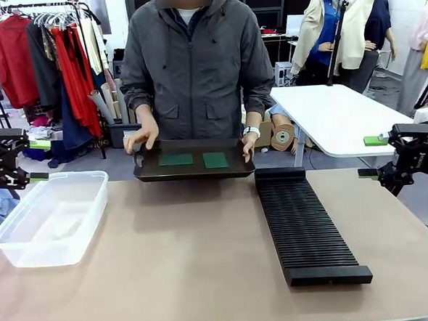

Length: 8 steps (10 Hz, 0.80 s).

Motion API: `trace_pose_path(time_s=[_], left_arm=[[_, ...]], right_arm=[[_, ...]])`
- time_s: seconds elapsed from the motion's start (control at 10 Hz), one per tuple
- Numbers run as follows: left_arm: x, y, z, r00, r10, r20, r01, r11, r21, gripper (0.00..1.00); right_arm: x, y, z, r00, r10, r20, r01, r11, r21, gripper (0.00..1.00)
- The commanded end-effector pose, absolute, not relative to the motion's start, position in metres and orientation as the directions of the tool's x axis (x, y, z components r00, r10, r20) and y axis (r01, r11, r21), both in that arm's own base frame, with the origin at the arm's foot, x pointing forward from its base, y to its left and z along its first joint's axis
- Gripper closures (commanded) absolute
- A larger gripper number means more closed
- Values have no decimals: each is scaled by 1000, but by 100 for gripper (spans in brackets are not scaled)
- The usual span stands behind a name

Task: Sort PCBs into racks and boxes based on the side picked up.
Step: Pick up the Blank PCB handed by the Human.

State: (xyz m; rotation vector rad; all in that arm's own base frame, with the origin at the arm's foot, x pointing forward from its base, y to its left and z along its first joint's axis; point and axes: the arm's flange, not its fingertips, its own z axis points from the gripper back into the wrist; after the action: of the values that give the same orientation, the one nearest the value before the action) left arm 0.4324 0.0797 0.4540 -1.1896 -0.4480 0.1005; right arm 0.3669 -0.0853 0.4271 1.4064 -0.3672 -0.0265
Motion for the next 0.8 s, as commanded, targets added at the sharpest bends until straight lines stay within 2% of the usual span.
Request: trace_pose_path(time_s=[0.0, 0.7], left_arm=[[432, 81, 456, 909, 304, 284, 161, 372, -914, 0], [432, 81, 456, 909, 304, 284, 161, 372, -914, 0]], right_arm=[[365, -86, 429, 947, -233, 222, -188, 160, 969, 0], [365, -86, 429, 947, -233, 222, -188, 160, 969, 0]])
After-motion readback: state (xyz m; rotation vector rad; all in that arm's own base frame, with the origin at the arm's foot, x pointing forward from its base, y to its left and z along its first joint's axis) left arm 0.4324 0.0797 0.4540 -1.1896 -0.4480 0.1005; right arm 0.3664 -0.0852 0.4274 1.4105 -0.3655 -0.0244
